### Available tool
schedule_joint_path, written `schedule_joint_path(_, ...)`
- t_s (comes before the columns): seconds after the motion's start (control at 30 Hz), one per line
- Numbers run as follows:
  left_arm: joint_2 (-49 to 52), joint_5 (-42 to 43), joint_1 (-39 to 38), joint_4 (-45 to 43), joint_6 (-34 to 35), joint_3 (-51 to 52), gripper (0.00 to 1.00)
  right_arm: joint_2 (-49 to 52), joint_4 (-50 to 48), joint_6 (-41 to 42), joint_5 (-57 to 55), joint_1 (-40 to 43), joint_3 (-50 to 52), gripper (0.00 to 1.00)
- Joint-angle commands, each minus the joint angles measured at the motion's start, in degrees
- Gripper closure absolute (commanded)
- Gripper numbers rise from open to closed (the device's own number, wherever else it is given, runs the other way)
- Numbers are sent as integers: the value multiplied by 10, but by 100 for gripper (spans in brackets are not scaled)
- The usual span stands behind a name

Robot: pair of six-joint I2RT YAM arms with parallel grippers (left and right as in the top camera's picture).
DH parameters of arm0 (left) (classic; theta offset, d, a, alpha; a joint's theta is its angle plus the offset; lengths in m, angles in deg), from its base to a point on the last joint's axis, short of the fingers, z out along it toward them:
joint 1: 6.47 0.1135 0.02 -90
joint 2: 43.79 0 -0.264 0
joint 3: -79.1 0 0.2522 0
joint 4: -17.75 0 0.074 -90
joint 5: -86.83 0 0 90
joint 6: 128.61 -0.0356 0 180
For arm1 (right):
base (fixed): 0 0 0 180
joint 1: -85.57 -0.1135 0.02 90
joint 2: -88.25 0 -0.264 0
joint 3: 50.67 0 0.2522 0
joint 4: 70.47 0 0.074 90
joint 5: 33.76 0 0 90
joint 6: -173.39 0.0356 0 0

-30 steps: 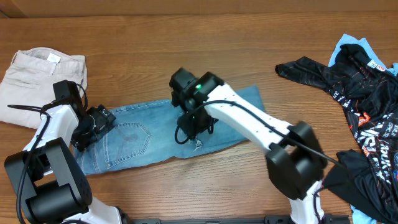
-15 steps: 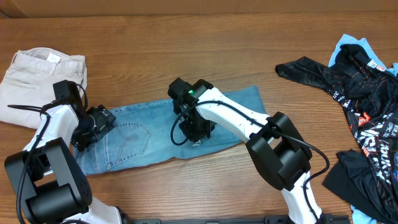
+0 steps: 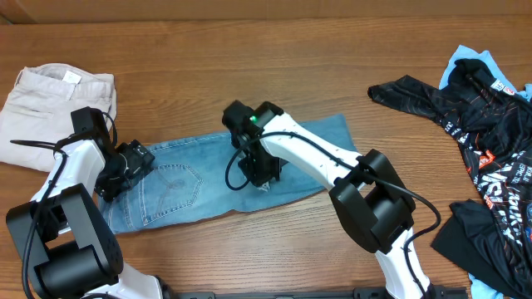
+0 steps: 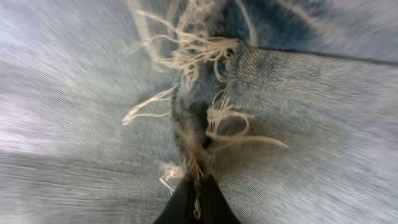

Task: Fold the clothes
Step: 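Lay the hems onto the jeans seat and release with the right gripper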

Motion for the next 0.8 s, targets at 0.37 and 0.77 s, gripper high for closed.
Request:
schedule_joint_path(0.37, 18, 28, -1, 8, -1, 5, 0, 2, -12, -2, 29, -16, -70, 96)
schedule_joint_path(0.77, 17, 31, -1, 11, -1, 4, 0, 9, -27, -3, 43, -45, -66, 56)
